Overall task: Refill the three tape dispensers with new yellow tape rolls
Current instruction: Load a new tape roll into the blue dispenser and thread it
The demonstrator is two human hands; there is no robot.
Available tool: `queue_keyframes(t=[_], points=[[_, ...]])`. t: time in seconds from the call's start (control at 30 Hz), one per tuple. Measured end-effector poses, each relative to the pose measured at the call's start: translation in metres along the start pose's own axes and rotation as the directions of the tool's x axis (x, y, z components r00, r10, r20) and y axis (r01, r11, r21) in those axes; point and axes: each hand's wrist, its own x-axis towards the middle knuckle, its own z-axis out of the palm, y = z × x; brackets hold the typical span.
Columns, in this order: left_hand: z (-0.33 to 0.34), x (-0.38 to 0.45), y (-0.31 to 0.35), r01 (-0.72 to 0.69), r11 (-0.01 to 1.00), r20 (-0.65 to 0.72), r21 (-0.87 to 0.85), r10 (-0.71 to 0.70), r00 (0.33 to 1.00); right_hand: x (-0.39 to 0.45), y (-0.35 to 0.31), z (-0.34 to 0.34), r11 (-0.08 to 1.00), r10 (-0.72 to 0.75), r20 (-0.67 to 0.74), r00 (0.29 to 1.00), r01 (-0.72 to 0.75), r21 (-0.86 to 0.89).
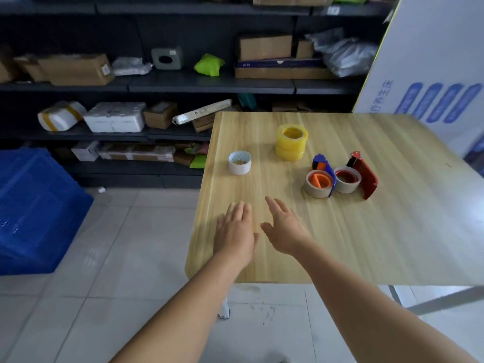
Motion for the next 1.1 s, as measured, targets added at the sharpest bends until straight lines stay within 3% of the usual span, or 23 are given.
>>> queue_keyframes(t=[0.13, 0.37, 0.73, 0.93, 1.1], points=[[-0.005, 0.028, 0.023, -0.084, 0.994, 0.072, 0.069, 0.079, 0.994, 0.002, 0.02, -0.021, 0.993, 0.048, -0.035, 0.998, -0.051, -0.109], [0.01, 0.091, 0.076, -0.169, 0.982, 0.131, 0.085, 0.157, 0.979, 0.039, 0.079, -0.057, 0.988, 0.096, -0.05, 0.994, -0.102, -0.12], [0.055, 0.198, 0.165, -0.123, 0.988, 0.262, 0.088, 0.097, 0.96, 0.128, 0.182, -0.101, 0.976, -0.032, 0.049, 0.998, 0.042, -0.213], [0.081, 0.22, 0.168, -0.098, 0.988, 0.351, 0.12, 0.05, 0.935, 0.154, 0.206, -0.107, 0.962, -0.087, 0.148, 0.985, 0.122, -0.245], [0.083, 0.226, 0.16, -0.036, 0.984, 0.323, 0.176, -0.023, 0.946, 0.164, 0.215, -0.107, 0.959, -0.084, 0.151, 0.985, 0.122, -0.257]])
